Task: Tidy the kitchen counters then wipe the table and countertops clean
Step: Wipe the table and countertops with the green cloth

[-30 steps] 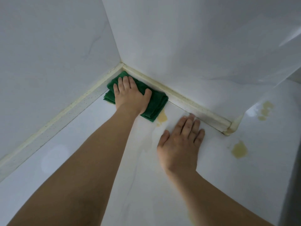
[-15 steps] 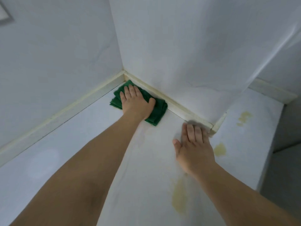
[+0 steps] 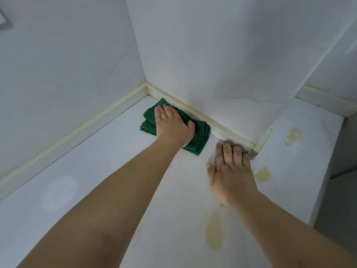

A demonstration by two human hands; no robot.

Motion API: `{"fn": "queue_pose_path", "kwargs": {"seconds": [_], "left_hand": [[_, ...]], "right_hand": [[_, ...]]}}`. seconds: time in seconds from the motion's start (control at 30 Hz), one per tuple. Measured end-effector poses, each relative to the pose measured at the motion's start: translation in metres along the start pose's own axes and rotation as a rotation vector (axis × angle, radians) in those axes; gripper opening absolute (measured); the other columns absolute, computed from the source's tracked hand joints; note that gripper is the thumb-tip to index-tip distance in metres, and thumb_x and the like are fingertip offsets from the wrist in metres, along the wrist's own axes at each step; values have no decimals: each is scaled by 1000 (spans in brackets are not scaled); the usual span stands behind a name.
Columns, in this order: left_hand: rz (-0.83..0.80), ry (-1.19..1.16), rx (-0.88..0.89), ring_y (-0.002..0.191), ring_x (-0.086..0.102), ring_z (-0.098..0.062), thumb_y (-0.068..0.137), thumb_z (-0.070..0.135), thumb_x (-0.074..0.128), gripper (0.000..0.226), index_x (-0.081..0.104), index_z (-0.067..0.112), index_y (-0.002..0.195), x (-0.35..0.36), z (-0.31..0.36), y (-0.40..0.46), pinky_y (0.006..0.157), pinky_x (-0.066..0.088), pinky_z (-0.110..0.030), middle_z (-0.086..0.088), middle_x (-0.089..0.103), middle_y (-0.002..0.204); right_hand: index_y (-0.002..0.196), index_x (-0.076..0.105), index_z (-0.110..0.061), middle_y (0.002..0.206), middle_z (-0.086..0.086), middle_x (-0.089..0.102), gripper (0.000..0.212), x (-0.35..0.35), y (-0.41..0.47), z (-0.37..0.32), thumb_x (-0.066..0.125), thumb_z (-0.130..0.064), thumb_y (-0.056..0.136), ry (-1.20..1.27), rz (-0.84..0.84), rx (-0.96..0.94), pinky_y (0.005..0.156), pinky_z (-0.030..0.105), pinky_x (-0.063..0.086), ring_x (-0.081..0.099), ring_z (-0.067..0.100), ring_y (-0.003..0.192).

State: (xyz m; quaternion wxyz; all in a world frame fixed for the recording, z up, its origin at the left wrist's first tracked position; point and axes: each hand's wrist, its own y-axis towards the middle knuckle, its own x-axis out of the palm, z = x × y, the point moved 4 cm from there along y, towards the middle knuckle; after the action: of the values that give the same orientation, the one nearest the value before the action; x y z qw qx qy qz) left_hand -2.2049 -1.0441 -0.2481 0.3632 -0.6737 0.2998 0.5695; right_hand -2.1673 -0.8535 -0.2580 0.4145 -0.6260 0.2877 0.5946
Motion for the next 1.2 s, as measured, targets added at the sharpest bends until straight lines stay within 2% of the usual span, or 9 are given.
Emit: {"fn": "queue_pose_path", "kwargs": {"seconds": [0.1,0.17,0.27,0.33,0.5,0.7,0.8,0.97,1.2], "left_hand": [[-22,-50,2,149,-4,-40,96,56,16,86,-4,-7,152,2,2,-2,122,-3,-49,-26,-3,161],[-27,-109,2,148,-6,-41,95,57,19,88,-4,-6,152,3,2,-1,121,-1,-50,-25,-4,161],[-16,-131,6,148,-6,-40,95,58,20,89,-3,-6,152,4,2,-3,121,-1,-51,-24,-4,161],[-9,-135,8,149,-6,-40,94,59,20,90,-2,-5,153,5,2,-3,121,-1,-51,-24,-3,161],[20,-109,91,150,-6,-37,94,64,17,90,-1,-1,154,7,-10,-14,122,0,-49,-20,-3,162],[-21,-21,212,150,-12,-32,95,65,12,88,-7,4,155,14,-49,-47,123,-2,-46,-15,-12,163],[-75,-19,178,149,-15,-33,95,64,14,87,-10,4,154,13,-48,-48,122,-3,-47,-15,-16,162],[-142,-91,16,148,-18,-37,97,63,14,88,-12,1,153,10,-23,-36,120,-7,-52,-18,-18,161],[-38,-148,1,148,-13,-38,96,62,16,88,-5,-1,154,8,-10,-26,120,-7,-54,-19,-9,162]], "right_hand": [[151,-15,-6,160,9,2,87,2,-1,0,-28,-42,73,-35,-7,-1,116,45,6,7,31,142],[151,-16,-6,160,9,2,82,-1,-1,0,-25,-43,79,-37,-12,2,117,45,6,7,31,143],[150,-18,-5,160,9,-3,68,-4,0,-1,-4,-45,97,-54,-63,-10,118,45,6,4,31,143],[149,-20,-4,160,9,-5,68,-6,0,-1,2,-45,99,-74,-88,-16,118,45,6,3,31,144],[148,-24,-5,160,9,-12,67,-7,0,-2,0,-45,99,-124,-160,-12,119,44,5,-2,30,146],[147,-25,-6,160,9,-17,65,-9,-2,-3,-1,-44,100,-99,-184,1,119,44,3,-4,29,147],[147,-25,-6,160,9,-16,66,-10,-1,-3,0,-44,100,-97,-195,3,119,44,4,-4,29,146],[146,-27,-5,159,9,-20,66,-12,-1,-4,-2,-44,99,-117,-240,15,119,45,4,-6,30,146],[145,-28,-6,158,8,-23,65,-13,1,-4,-3,-45,99,-127,-277,35,119,46,1,-9,31,146]]}}
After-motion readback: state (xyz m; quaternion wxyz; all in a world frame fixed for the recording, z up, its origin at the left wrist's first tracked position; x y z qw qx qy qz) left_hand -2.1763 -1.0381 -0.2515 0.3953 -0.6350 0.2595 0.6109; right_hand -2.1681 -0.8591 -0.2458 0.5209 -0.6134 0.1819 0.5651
